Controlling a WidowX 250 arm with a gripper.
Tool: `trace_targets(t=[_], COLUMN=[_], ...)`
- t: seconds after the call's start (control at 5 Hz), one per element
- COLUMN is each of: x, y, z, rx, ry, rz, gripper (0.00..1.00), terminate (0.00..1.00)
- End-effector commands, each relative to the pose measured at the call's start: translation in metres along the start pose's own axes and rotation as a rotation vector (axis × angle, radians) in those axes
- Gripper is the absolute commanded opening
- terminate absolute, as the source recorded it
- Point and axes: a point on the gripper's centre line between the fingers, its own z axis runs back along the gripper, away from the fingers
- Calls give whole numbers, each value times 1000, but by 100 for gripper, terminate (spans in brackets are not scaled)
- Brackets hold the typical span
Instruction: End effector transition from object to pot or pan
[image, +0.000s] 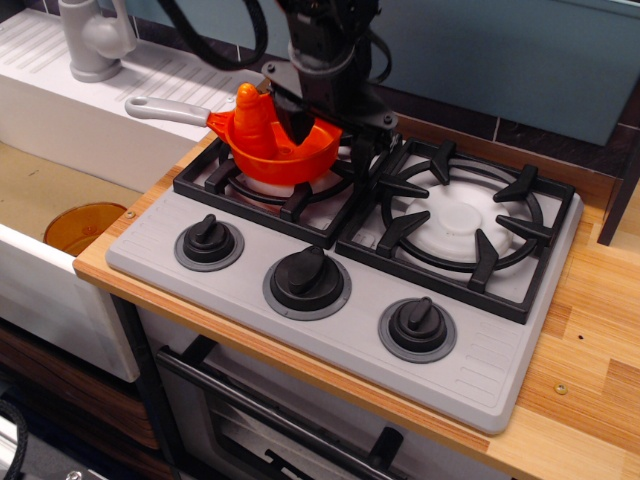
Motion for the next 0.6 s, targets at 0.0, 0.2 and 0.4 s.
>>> trace_targets(t=[0.0,0.2,0.4], x=[6,6,6], y=[1,1,1], z=[9,9,9], rx=[8,8,8], ry=[-41,-41,-41], rz=[0,0,0], gripper=[100,100,100], terminate=[0,0,100])
